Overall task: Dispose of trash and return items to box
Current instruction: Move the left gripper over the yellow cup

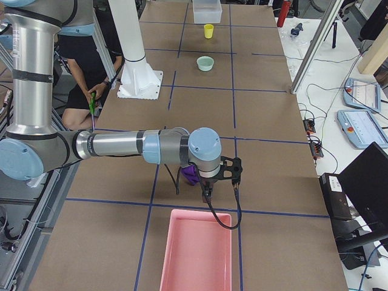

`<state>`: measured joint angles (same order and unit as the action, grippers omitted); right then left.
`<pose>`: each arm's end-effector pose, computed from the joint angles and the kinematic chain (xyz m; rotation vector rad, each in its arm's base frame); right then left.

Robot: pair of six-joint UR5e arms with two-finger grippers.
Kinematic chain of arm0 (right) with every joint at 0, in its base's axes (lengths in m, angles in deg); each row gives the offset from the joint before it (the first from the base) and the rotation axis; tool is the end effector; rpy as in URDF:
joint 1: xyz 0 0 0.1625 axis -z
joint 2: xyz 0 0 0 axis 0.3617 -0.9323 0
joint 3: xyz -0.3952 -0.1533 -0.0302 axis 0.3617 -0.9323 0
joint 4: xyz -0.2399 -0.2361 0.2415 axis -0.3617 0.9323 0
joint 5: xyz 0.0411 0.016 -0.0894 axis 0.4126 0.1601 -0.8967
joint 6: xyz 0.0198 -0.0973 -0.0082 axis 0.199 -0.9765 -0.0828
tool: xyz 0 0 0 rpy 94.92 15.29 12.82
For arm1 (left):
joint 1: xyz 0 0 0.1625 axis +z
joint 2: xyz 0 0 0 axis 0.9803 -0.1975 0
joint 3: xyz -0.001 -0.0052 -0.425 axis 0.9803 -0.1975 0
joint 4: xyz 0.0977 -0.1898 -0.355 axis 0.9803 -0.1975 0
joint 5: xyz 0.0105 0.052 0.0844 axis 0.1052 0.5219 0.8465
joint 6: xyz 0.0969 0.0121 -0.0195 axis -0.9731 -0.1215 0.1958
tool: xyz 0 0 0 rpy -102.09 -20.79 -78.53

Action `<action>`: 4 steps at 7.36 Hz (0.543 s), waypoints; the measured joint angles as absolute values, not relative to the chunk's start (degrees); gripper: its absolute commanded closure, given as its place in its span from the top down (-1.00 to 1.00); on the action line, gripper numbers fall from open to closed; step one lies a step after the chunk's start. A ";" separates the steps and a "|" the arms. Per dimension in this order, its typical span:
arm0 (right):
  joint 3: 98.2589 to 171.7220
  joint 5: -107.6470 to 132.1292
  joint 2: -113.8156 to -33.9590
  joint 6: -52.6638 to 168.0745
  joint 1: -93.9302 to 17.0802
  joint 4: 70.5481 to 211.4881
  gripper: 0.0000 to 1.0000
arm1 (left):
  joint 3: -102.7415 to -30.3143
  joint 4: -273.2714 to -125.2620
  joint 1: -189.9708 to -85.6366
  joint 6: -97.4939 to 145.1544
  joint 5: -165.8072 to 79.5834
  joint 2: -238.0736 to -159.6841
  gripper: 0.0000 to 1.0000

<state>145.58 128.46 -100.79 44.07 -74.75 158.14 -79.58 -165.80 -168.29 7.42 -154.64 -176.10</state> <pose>0.1034 -0.4342 0.5981 0.0709 -0.8581 0.1223 -0.0627 -0.4661 0.5794 0.0696 0.7506 0.0571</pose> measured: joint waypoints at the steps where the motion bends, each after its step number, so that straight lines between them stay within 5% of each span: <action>1: 145.70 128.55 -100.78 44.09 -74.72 158.09 1.00 | -81.78 -167.01 -166.13 10.77 -154.69 -176.09 1.00; 4: 146.59 128.67 -100.76 44.16 -74.69 158.07 1.00 | -84.30 -175.93 -159.68 22.27 -154.71 -173.55 1.00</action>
